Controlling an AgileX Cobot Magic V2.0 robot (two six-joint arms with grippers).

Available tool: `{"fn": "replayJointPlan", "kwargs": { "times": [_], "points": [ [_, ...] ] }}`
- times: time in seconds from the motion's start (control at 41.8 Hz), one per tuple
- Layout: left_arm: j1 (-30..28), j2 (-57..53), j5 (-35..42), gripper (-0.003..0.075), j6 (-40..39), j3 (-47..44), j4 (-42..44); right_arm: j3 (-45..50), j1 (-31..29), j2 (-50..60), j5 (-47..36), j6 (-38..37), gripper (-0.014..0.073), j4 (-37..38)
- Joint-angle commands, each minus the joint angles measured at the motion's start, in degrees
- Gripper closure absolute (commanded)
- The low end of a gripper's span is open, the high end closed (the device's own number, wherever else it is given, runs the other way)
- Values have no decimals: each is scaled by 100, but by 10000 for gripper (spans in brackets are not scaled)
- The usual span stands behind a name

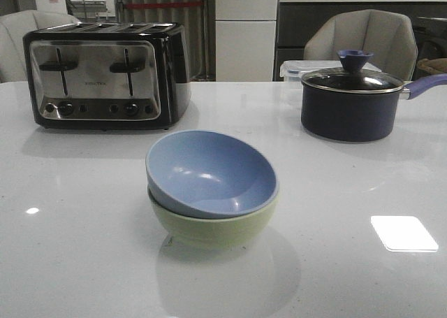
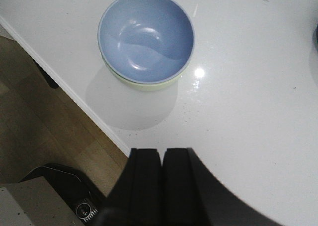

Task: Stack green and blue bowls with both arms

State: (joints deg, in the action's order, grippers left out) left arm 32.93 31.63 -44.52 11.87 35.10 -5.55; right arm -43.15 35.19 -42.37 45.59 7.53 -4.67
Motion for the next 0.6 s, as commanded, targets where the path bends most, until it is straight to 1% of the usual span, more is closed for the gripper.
{"fn": "replayJointPlan", "kwargs": {
  "times": [0.0, 0.454, 0.502, 0.574],
  "points": [
    [29, 13, 419, 627, -3, 159, -38, -168, -4, 27, -329, 64, 526, 43],
    [29, 0, 437, 627, -3, 143, -38, -168, -4, 27, -287, 64, 526, 43],
    [-30, -110, 437, 627, -3, 132, 112, -168, -4, 27, -287, 64, 526, 43],
    [-359, -355, 476, 627, -3, 91, 374, -168, -4, 27, -283, 64, 526, 43]
  ]
}}
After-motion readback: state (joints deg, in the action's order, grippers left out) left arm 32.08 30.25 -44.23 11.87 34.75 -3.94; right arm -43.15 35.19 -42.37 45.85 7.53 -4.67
